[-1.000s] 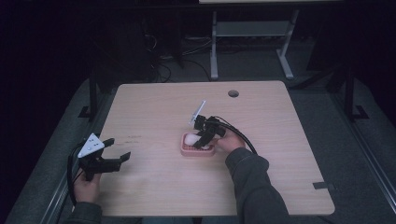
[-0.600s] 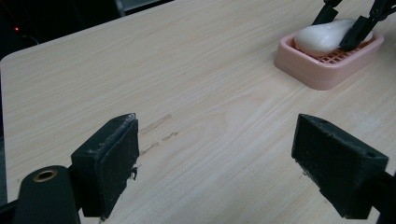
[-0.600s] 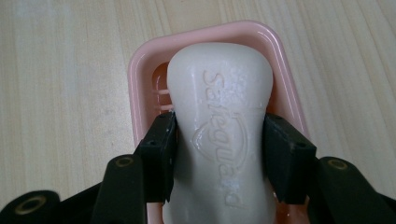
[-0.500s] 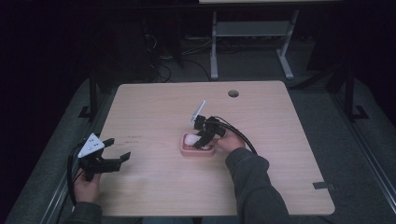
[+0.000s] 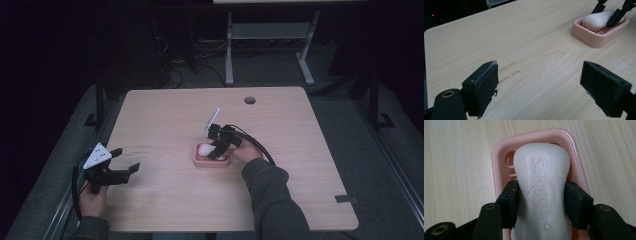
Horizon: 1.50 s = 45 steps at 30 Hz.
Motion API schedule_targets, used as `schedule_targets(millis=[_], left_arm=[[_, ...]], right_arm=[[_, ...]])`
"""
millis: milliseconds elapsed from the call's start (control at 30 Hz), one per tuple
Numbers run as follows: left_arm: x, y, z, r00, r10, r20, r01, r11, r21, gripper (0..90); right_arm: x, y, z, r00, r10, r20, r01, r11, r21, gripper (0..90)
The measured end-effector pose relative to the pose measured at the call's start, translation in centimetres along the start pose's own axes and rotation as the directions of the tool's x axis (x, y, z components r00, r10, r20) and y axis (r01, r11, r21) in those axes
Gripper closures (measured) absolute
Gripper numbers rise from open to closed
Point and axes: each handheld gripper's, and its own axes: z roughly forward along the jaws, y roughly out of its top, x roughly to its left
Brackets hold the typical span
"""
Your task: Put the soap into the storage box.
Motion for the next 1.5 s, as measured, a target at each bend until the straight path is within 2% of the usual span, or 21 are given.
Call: schedule_targets(millis=[333, 433, 600, 800, 1100, 1500], left_arm=[[0.0, 0.0, 0.0, 1.0000, -0.006, 0.002, 0.006, 1.0000, -0.005, 14.5], [0.0, 0.0, 0.1, 1.0000, -0.005, 0.002, 0.005, 1.0000, -0.004, 14.5], [-0.1, 0.0, 0.1, 1.0000, -0.006, 0.002, 0.006, 1.0000, -0.004, 14.5], [-0.1, 0.0, 0.1, 1.0000, -0.007, 0.003, 0.007, 1.0000, -0.004, 14.5], [-0.1, 0.0, 0.1, 1.0000, -0.002, 0.003, 0.002, 1.0000, -0.003, 14.5], [-0.2, 0.0, 0.1, 1.0000, 0.000, 0.003, 0.000, 1.0000, 0.001, 14.5]], right_arm=[[0.1, -0.1, -0.1, 1.0000, 0.002, -0.002, -0.002, 1.000, -0.002, 45.1], [0.0, -0.1, -0.8, 0.9999, 0.010, -0.004, -0.011, 0.998, -0.055, 43.6], [0.1, -0.2, -1.3, 0.9999, 0.014, -0.006, -0.014, 0.999, -0.050, 39.8], [0.2, -0.8, -1.7, 0.9997, 0.024, -0.010, -0.025, 0.998, -0.064, 39.2], [0.3, -1.6, -2.9, 0.9995, 0.032, 0.007, -0.032, 0.995, -0.090, 38.2], [0.7, -2.7, -4.5, 0.9987, 0.048, 0.019, -0.046, 0.994, -0.098, 36.4]])
